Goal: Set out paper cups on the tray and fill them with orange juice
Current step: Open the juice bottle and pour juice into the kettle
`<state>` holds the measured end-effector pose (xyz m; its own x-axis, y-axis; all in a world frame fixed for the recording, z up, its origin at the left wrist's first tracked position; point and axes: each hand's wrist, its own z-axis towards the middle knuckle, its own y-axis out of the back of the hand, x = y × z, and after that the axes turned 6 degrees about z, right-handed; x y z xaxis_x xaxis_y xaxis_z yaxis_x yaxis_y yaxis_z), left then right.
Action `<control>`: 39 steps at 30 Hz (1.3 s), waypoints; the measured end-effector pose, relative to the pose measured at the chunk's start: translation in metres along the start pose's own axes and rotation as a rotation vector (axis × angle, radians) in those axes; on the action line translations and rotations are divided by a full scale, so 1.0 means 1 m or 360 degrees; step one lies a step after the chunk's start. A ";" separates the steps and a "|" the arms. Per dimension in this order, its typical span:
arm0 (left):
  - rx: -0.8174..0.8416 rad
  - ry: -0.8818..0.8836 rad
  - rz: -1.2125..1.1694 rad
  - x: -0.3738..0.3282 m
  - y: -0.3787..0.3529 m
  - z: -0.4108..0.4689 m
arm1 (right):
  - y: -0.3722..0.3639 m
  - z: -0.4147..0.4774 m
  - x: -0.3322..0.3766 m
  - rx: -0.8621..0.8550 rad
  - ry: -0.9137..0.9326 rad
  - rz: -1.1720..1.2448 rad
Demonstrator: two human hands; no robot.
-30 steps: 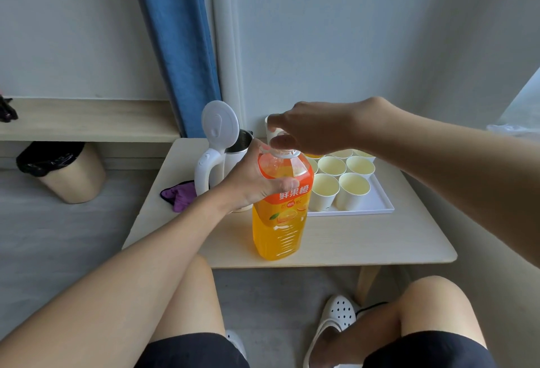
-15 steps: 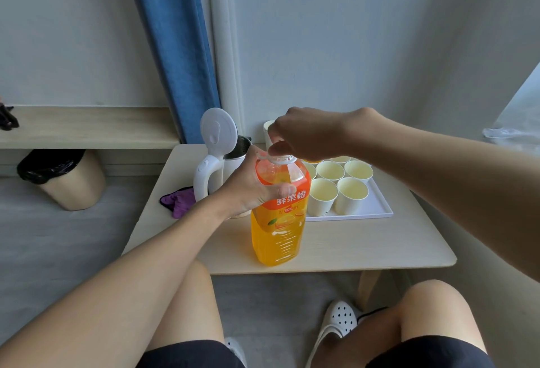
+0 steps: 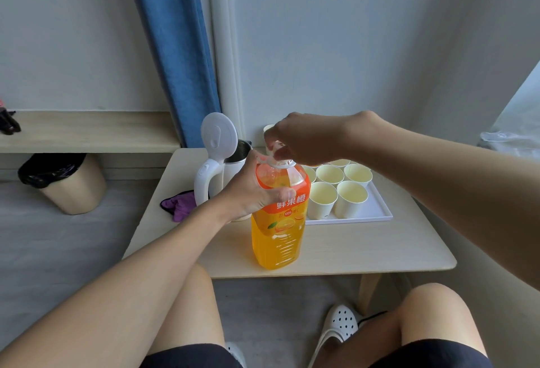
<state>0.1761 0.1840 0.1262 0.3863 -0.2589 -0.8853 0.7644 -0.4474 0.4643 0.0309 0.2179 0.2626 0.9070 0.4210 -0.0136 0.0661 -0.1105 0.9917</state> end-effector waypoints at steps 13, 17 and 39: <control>-0.0007 0.0022 0.0049 0.001 -0.001 0.001 | 0.004 -0.004 -0.004 0.0075 -0.0023 0.0140; 0.0007 0.0018 0.0020 0.002 0.000 0.001 | -0.002 -0.001 -0.005 -0.0063 -0.0007 0.0122; -0.0058 -0.0007 -0.0221 0.001 -0.007 -0.006 | -0.233 -0.015 -0.073 -0.0649 -0.1021 0.1348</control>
<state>0.1738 0.1917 0.1217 0.2733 -0.2005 -0.9408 0.8285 -0.4479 0.3361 -0.0570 0.2265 0.0344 0.6487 -0.2009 0.7341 -0.7033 0.2105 0.6790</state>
